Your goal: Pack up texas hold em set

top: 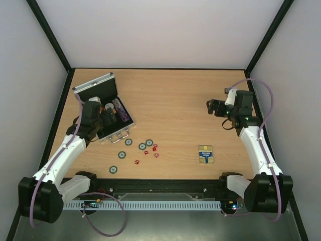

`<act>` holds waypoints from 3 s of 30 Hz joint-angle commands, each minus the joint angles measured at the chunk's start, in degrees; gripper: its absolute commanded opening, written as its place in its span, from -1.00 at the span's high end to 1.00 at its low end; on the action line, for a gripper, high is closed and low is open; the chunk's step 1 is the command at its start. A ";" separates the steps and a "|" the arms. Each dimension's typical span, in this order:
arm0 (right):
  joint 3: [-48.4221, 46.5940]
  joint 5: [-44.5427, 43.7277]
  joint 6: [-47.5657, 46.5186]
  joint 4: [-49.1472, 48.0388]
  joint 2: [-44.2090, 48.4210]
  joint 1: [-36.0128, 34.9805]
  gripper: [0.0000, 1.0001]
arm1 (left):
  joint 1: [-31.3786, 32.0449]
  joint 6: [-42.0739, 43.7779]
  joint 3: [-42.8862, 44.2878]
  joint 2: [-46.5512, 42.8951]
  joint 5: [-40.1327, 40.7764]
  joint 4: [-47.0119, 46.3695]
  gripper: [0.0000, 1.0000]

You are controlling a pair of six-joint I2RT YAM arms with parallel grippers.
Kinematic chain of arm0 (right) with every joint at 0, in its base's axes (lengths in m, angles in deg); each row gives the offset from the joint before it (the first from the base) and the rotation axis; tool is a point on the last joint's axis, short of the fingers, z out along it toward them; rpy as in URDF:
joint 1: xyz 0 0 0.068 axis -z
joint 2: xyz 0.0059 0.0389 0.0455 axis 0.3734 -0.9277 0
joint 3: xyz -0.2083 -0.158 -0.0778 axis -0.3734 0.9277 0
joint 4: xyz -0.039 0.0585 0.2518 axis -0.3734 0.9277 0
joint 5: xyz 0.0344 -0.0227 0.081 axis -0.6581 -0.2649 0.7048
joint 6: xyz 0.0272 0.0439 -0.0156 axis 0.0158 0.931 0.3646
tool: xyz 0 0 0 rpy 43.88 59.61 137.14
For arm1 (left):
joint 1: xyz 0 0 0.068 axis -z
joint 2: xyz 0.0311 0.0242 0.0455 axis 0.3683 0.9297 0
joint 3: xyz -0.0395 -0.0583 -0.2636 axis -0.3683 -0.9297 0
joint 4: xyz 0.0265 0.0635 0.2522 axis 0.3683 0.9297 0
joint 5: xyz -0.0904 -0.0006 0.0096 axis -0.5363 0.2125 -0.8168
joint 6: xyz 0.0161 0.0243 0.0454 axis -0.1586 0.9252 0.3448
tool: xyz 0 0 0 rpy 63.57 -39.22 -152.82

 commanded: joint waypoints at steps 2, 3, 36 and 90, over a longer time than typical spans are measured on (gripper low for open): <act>3.86 4.56 -2.23 1.15 4.24 1.37 -0.94 | 2.07 -1.96 -0.58 0.44 -5.36 -3.32 -0.79; 4.84 5.43 -3.40 1.20 5.37 1.55 -0.95 | 2.77 -2.12 0.02 1.20 -5.89 -2.97 -0.78; 11.69 14.40 -13.02 3.05 9.37 2.44 -0.97 | 14.13 -16.27 24.96 26.42 13.22 23.29 -0.69; 10.94 15.47 -13.44 4.34 8.17 2.44 -0.97 | -7.58 -4.02 1.23 25.37 2.00 8.56 0.96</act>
